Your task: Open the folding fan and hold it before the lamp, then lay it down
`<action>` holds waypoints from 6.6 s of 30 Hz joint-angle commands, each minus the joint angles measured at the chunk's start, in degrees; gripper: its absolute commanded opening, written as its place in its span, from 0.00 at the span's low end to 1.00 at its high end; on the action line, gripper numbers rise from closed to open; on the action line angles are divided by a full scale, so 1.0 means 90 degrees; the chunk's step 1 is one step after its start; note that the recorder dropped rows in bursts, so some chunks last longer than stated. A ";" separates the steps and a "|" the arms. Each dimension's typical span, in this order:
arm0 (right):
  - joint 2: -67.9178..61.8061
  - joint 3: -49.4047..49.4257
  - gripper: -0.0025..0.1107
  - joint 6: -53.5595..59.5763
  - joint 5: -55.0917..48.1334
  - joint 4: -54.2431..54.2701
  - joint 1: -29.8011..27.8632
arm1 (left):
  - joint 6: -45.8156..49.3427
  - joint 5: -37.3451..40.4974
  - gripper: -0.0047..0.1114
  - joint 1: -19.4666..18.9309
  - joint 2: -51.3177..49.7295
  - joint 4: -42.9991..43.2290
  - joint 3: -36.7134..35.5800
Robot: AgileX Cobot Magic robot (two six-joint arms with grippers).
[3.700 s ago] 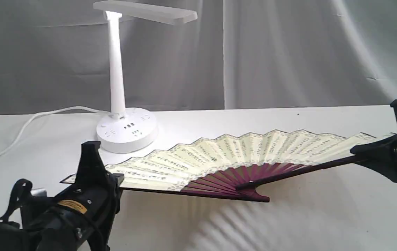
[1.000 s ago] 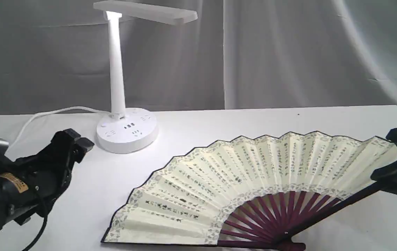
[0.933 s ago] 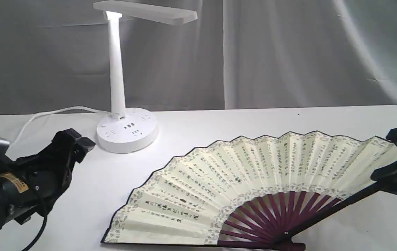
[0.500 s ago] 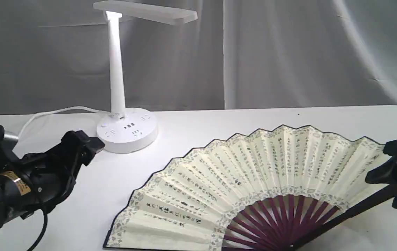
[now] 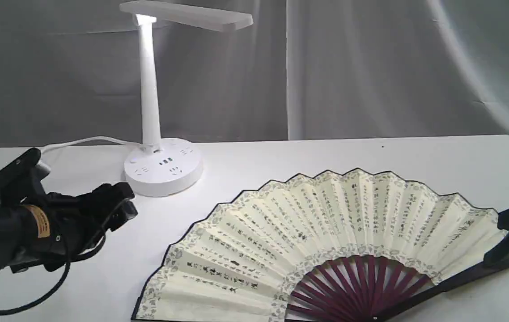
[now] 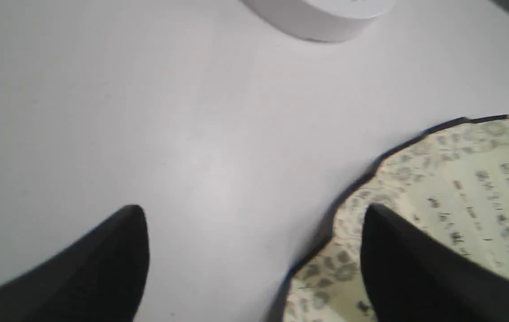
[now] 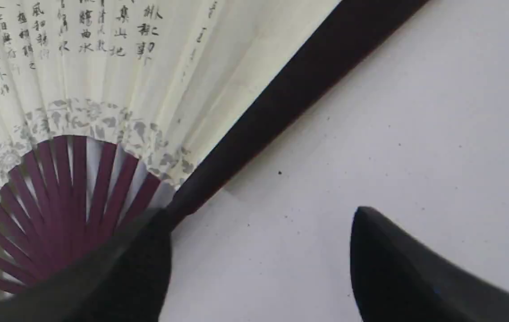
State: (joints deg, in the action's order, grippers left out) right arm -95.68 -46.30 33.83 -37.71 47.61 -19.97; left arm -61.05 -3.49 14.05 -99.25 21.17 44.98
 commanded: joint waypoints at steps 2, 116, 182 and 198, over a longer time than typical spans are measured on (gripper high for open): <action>0.0151 0.0016 0.49 -0.0093 -0.0152 -0.0143 0.0001 | 0.0372 0.1288 0.59 -0.0009 0.0066 0.0143 0.0362; 0.8250 -0.1945 0.02 -0.3264 -0.2832 -0.5521 0.2145 | 0.6451 0.6436 0.04 -0.1061 0.8431 -0.2573 0.2403; 1.0631 0.5144 0.02 -0.3618 0.2776 -0.5471 0.2145 | 0.6493 0.0859 0.04 -0.1122 1.1027 -0.2236 -0.4997; 1.0631 0.5144 0.02 -0.3618 0.2819 -0.5471 0.2145 | 0.6433 0.1555 0.04 -0.1122 1.1027 -0.2317 -0.4997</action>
State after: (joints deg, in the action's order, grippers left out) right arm -0.24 -0.19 1.24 -12.08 -1.11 -0.59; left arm -2.59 10.26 4.06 -0.20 0.82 0.28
